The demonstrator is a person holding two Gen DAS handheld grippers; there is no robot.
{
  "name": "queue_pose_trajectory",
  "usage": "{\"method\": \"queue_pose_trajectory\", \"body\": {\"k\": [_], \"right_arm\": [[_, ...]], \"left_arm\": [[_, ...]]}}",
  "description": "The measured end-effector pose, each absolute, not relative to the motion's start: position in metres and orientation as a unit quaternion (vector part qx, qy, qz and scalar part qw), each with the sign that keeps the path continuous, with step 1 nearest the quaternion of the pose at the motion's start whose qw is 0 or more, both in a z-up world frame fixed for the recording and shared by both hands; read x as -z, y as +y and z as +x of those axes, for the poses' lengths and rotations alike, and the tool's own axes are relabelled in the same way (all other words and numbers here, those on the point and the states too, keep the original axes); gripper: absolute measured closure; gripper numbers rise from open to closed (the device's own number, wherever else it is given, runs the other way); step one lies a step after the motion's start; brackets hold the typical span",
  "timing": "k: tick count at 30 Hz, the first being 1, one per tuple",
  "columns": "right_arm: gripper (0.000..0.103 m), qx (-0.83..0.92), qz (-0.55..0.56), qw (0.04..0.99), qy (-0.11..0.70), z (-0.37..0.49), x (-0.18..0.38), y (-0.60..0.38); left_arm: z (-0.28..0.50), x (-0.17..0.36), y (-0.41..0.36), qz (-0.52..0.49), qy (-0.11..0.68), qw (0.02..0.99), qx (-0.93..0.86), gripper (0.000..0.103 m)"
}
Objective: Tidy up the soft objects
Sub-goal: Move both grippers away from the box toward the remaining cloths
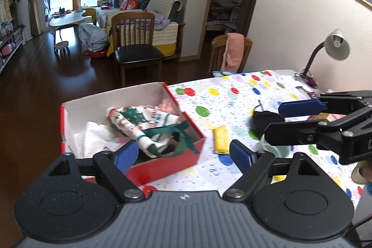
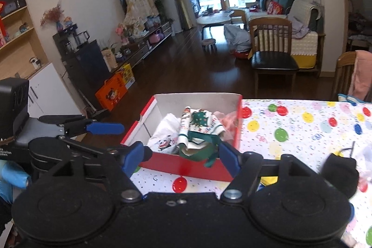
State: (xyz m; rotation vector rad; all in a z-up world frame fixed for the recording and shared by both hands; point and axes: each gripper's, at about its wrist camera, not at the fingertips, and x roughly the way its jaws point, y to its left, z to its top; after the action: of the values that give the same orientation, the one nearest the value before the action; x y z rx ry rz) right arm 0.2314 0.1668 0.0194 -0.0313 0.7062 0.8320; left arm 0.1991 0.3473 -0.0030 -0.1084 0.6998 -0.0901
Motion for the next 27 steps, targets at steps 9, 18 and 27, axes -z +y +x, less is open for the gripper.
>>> {"method": "queue_pose_trajectory", "body": {"k": [9, 18, 27], "right_arm": [[0.016, -0.373, 0.010, 0.875, 0.307, 0.202, -0.012, 0.108], [0.005, -0.344, 0.027, 0.889, 0.302, 0.188, 0.002, 0.028], [0.000, -0.303, 0.018, 0.902, 0.306, 0.188, 0.027, -0.046]], "left_arm": [[0.183, 0.003, 0.301, -0.055, 0.336, 0.938, 0.066, 0.007], [0.185, 0.010, 0.243, -0.054, 0.329, 0.939, 0.079, 0.003], [0.207, 0.029, 0.189, -0.054, 0.344, 0.934, 0.078, 0.002]]}}
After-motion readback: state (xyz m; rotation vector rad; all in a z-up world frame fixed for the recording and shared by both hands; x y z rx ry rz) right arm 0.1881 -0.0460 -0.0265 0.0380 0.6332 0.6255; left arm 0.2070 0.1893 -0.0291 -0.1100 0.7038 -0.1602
